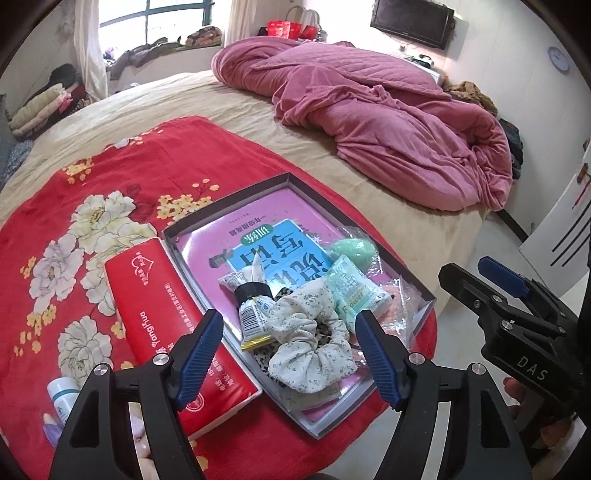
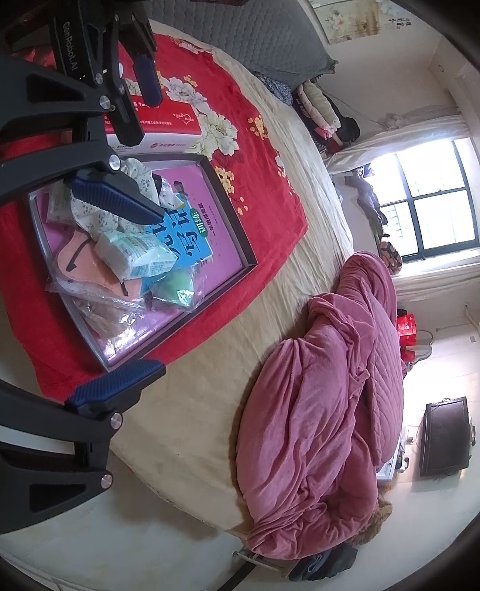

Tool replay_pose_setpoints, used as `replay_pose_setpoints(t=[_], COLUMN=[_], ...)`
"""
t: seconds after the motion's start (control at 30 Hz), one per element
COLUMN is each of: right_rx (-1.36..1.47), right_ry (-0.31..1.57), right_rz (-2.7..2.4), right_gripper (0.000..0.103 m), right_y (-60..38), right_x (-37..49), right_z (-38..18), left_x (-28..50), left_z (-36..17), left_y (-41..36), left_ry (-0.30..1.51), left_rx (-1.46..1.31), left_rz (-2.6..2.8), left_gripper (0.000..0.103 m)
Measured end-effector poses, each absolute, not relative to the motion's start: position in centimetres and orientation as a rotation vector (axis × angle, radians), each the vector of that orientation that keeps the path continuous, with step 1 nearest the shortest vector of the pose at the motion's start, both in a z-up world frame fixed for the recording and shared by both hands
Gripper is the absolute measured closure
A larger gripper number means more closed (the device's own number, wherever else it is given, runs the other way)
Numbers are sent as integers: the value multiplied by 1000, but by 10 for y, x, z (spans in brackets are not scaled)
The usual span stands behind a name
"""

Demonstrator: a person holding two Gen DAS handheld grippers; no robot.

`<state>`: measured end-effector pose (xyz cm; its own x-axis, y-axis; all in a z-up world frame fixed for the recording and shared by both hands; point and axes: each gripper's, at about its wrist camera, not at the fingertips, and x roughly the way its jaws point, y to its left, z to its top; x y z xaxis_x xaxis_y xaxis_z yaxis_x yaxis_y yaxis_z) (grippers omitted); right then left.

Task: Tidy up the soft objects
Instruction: 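Open left tool to release the scrunchie and withdraw both tools, then move both tools back toward the two plush bunnies on the blanket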

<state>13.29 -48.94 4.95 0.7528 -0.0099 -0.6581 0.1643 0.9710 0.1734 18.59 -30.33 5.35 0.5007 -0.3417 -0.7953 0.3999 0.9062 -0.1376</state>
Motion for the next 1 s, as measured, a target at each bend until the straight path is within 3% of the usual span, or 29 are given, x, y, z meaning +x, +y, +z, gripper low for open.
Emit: replay_pose_setpoints(t=[1.0], right_rx=[148], right_ry=[707], right_rz=[-151], right_gripper=[25], right_y=[-456], right_x=[102], right_z=[83], left_x=[143], left_z=[88], left_y=[-246], left_ry=[896], left_rx=[12], left_rz=[-423], left_gripper=[27])
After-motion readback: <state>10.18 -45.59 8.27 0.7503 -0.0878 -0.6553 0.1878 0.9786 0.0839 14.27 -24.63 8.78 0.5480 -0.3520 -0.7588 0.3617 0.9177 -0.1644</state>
